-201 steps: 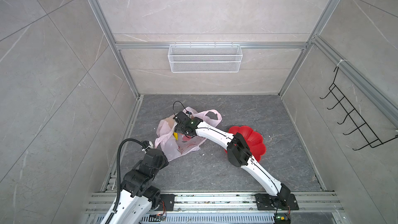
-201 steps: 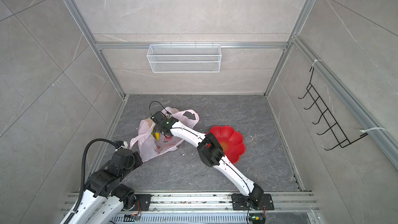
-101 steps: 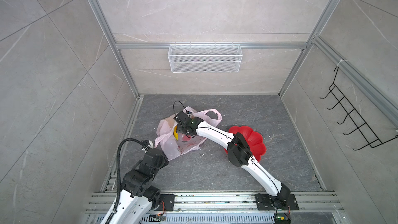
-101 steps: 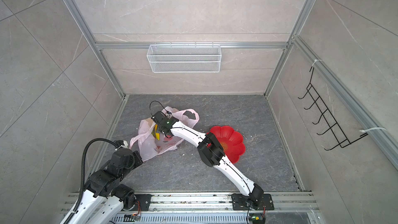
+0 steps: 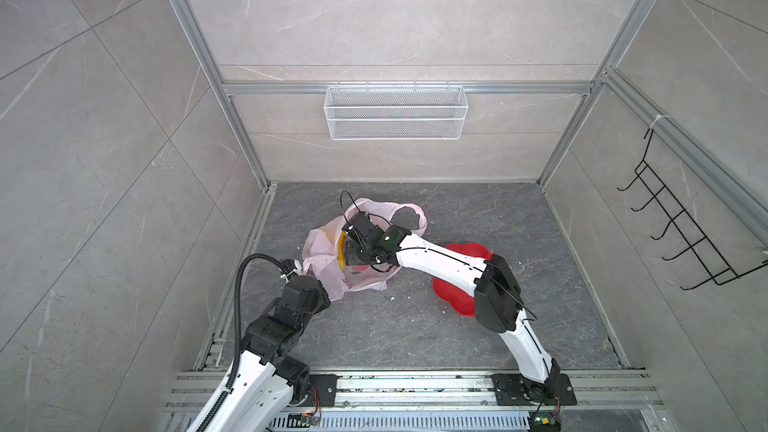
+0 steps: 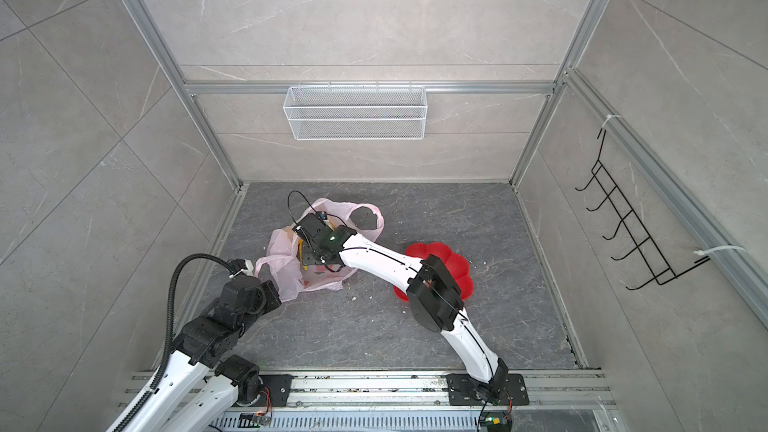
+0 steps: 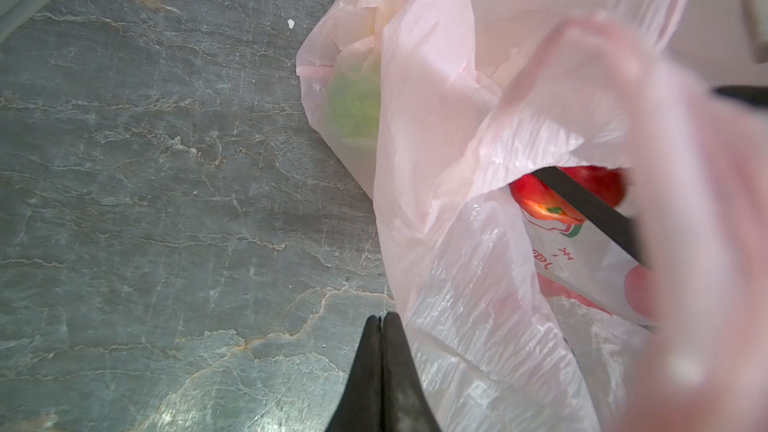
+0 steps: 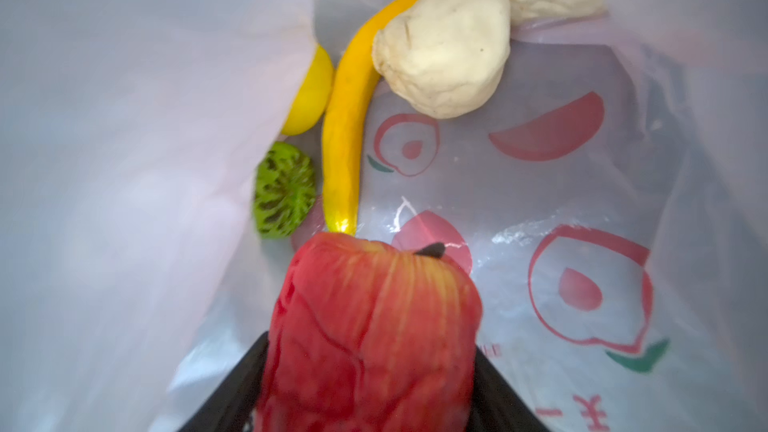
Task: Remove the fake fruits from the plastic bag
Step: 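Lower the right gripper into the bag toward the red apple while the left holds it, then lift the red apple out of the bag with the right gripper toward the plate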
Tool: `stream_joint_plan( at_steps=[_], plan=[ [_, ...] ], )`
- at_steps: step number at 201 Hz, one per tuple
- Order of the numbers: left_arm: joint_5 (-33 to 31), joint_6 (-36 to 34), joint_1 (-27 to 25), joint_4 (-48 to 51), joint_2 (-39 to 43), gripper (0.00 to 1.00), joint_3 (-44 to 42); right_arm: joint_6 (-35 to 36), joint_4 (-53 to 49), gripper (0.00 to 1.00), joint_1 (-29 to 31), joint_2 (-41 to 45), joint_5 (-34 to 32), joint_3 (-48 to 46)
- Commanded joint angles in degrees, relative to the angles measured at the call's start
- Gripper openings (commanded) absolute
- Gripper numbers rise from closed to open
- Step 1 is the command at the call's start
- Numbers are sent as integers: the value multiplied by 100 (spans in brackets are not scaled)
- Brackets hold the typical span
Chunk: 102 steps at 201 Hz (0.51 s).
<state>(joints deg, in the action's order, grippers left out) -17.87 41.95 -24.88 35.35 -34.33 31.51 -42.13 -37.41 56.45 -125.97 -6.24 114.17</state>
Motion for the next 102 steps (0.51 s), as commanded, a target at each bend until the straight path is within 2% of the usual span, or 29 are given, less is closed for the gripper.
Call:
stream_joint_plan(
  at_steps=[1, 51, 102],
  plan=[
    [1, -193, -30, -545, -161, 0, 241, 298, 69, 35, 80, 710, 9, -484],
    [-7, -302, -25, -797, -389, 0, 301, 550, -133, 35, 104, 2165, 34, -1416],
    [-59, -332, -23, -911, -457, 0, 315, 653, -1137, 35, 25, 3778, -1036, -2263]
  ],
)
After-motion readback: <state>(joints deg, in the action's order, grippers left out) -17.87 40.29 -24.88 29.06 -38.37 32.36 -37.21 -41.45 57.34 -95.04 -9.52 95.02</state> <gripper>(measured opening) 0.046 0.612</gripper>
